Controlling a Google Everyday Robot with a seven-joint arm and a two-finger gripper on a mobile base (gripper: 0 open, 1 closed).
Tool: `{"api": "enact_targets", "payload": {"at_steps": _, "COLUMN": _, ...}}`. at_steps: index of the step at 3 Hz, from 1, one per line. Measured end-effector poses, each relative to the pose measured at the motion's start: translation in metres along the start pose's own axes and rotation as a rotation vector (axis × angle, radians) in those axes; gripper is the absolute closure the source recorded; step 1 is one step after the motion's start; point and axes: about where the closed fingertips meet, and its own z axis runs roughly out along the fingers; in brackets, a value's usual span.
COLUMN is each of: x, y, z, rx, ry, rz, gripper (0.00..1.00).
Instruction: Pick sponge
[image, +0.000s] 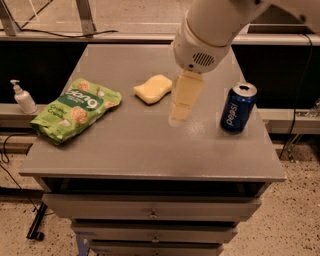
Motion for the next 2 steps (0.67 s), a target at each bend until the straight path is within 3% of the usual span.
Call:
{"api": "enact_targets", "payload": {"at_steps": 1, "x": -0.008, "y": -0.034, "z": 0.033, "rx": -0.022, "ry": -0.051, "rz": 0.014, "gripper": 0.0}}
{"api": "enact_targets", "payload": {"at_steps": 2, "x": 0.008, "y": -0.072, "z": 0.063, "rx": -0.047, "ry": -0.08, "rz": 0.057, "gripper": 0.0}}
